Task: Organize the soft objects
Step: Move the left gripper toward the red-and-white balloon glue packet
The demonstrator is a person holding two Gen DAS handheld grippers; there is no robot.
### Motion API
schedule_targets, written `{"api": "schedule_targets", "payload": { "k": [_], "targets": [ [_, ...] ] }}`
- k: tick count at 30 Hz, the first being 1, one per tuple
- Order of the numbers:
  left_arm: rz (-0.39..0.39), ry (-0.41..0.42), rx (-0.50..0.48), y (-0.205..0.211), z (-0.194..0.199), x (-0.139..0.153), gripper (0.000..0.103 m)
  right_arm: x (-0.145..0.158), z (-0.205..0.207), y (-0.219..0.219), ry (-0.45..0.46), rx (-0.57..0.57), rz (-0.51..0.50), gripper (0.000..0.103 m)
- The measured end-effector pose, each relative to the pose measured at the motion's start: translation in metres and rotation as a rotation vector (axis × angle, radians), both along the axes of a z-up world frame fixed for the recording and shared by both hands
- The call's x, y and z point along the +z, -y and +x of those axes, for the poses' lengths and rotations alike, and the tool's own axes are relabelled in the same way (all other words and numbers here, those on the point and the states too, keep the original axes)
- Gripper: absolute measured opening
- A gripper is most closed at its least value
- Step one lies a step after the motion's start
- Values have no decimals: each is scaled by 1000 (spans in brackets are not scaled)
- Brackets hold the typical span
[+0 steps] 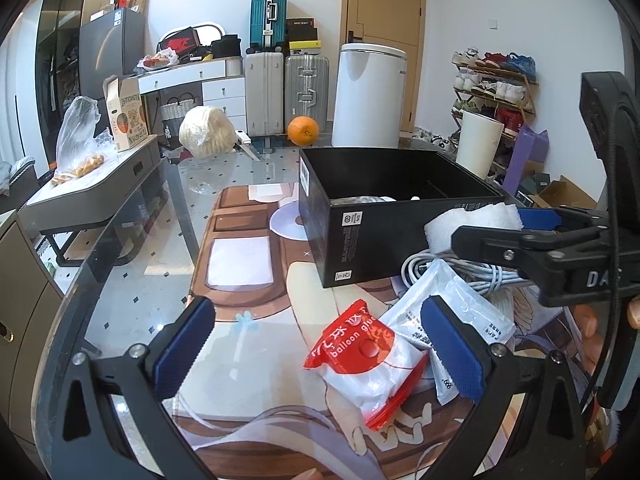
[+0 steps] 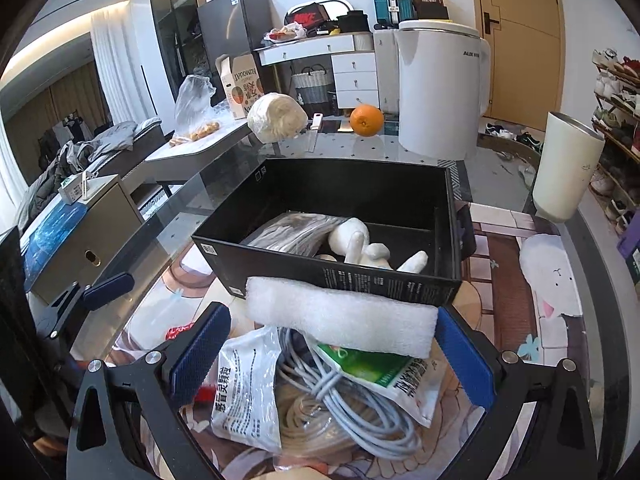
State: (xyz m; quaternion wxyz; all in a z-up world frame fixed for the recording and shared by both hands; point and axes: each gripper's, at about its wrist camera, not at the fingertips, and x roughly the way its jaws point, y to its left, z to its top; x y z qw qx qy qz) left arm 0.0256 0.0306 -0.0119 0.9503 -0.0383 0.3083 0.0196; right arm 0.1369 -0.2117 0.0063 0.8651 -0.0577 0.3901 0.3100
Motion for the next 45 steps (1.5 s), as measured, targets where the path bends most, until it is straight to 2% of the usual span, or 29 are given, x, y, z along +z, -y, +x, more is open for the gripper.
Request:
{"api": "schedule_targets", "payload": {
  "k": [12,13,14,20,24,35,42,45],
  "targets": [
    [-15,1,-10,-3,0,-1,103,-10,8,-7,6,-66,-63,100],
    [-17,1,-11,-3,0,-1,103,-10,7,-5,8,-65,-61,94],
    [-19,1,-13,-3,0,-1,103,-9,6,-4,5,-58,-55,93],
    [-22,-3,-21,-3,0,-2,103,1,-4,9,34,-33,-31,92],
    [-24,-12,-26,-2,1,-2,103,10,-13,25,54,-29,21,92],
    [18,-77,-23,10,-3,-4,103,31,-19,49,92,-18,104,92],
    [4,-142,-19,16,7,-10,103,32,-19,50,92,-14,117,92],
    [42,-179,8,20,12,-14,103,32,-19,50,93,-12,117,92]
  ]
}}
